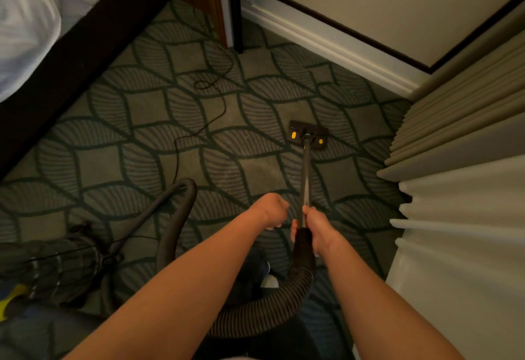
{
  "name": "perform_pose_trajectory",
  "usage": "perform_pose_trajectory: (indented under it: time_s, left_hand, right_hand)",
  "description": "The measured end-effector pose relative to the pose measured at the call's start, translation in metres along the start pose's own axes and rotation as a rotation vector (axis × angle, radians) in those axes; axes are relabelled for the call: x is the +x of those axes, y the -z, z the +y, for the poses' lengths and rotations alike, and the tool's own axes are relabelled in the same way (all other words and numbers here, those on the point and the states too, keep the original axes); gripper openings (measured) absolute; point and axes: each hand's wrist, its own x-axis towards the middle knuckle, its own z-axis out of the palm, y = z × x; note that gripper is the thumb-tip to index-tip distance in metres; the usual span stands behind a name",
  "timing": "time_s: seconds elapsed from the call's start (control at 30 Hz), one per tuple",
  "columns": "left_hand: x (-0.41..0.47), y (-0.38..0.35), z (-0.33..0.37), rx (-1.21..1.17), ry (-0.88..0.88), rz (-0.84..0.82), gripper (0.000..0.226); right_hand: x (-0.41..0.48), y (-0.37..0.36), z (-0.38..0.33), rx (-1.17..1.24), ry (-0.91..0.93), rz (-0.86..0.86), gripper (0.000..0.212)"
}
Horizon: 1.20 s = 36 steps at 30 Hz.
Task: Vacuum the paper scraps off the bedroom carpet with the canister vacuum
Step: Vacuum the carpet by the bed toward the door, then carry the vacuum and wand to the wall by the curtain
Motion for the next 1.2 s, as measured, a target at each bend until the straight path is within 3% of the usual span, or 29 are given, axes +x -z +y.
perform_pose_trajectory:
  time_s: [0.27,0.33,0.4,0.57,0.7,0.8,0.93,1.17,1.2]
  left_hand:
    - [-0.045,-0.031,-0.056,-0.101,-0.015,0.118,0.016]
    - [-0.059,-0.032,-0.072,-0.131,-0.015,0.118,0.025]
    - [-0.071,-0.029,-0.088,-0.173,-0.017,0.146,0.019]
    - [-0.102,-0.013,-0.128,-0.274,0.013,0.215,0.024]
    - [-0.130,0.008,-0.155,-0.338,0.026,0.249,0.017]
    - [-0.148,0.033,-0.177,-0.348,0.040,0.295,0.031]
    - [-0.172,0.076,-0.210,-0.333,0.056,0.332,0.019]
    - [-0.222,0.160,-0.286,-0.173,0.044,0.537,0.031]
    - [-0.228,0.169,-0.296,-0.158,0.048,0.565,0.031]
  right_hand:
    - [-0.030,0.013,0.067,-0.013,-0.027,0.001,0.037]
    - [-0.040,0.011,0.084,-0.028,-0.028,-0.006,0.030]
    - [-0.050,0.008,0.099,-0.038,-0.029,-0.018,0.021]
    - [-0.069,-0.013,0.130,-0.065,-0.031,-0.070,0.030]
    - [-0.076,-0.043,0.151,-0.189,0.020,-0.083,0.012]
    - [-0.089,-0.074,0.160,-0.240,0.023,-0.119,0.025]
    - [-0.105,-0.126,0.183,-0.279,0.001,-0.174,0.033]
    - [-0.105,-0.220,0.241,-0.347,-0.040,-0.133,0.012]
    - [-0.104,-0.227,0.247,-0.353,-0.033,-0.119,0.016]
